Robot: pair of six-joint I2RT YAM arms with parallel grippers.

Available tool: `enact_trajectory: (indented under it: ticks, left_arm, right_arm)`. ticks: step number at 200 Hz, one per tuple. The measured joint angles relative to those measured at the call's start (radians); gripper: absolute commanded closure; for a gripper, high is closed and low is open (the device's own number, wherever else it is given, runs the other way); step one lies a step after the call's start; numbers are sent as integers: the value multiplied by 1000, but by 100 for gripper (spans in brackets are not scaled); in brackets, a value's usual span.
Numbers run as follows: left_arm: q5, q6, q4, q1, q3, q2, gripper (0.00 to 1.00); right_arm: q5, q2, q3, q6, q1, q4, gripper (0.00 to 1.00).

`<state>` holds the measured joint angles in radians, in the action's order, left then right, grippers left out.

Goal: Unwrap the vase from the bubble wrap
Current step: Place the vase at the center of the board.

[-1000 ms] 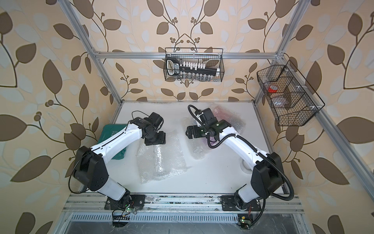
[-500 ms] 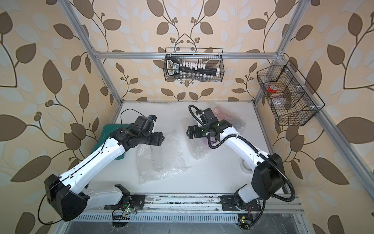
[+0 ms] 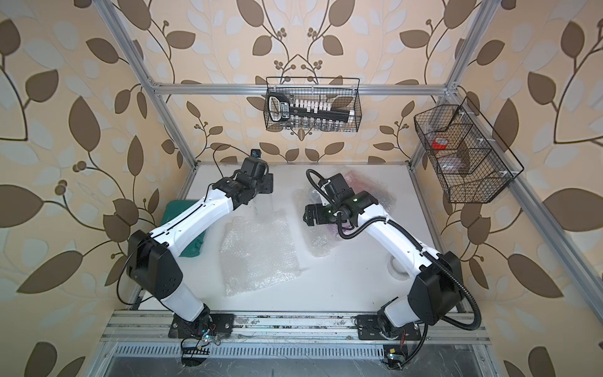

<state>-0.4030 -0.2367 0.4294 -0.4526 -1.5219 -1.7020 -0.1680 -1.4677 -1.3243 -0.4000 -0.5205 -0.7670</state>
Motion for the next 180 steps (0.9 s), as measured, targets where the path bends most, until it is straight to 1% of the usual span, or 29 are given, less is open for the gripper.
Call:
enact_trajectory:
  ticks: [20, 66, 85, 114, 118, 122, 130, 142, 156, 163, 170, 180]
  left_arm:
    - [-16, 3, -40, 49, -79, -103, 100]
    - [-26, 45, -158, 135, -335, -356, 100]
    - [-26, 75, -210, 153, -415, -446, 100]
    - [-28, 118, -283, 158, -493, -562, 100]
    - [-24, 128, -291, 158, -506, -572, 98]
    - [-19, 128, -298, 158, -512, -579, 96]
    - [-16, 135, -314, 158, -517, -588, 85]
    - [-14, 146, -331, 157, -518, -593, 60]
    - [-13, 160, -344, 152, -509, -593, 25]
    - [-14, 164, -360, 151, -499, -593, 11]
    - [-11, 169, -377, 150, -488, -591, 2]
    - [-5, 177, -395, 150, -460, -584, 1]
  right_arm:
    - [0, 34, -8, -13, 0, -32, 1]
    - [5, 100, -18, -53, 0, -98, 1]
    - [17, 130, -19, -63, 0, -135, 1]
    - [42, 186, -19, -66, 0, -199, 1]
    - [46, 193, -19, -66, 0, -207, 1]
    - [49, 200, -19, -64, 0, -215, 1]
    - [55, 213, -19, -62, 0, -231, 1]
    - [63, 224, -19, -55, 0, -247, 1]
    - [68, 227, -23, -43, 0, -258, 1]
    - [68, 222, -28, -37, 0, -263, 1]
    - [68, 216, -36, -31, 0, -266, 1]
    - [68, 205, -50, -24, 0, -266, 1]
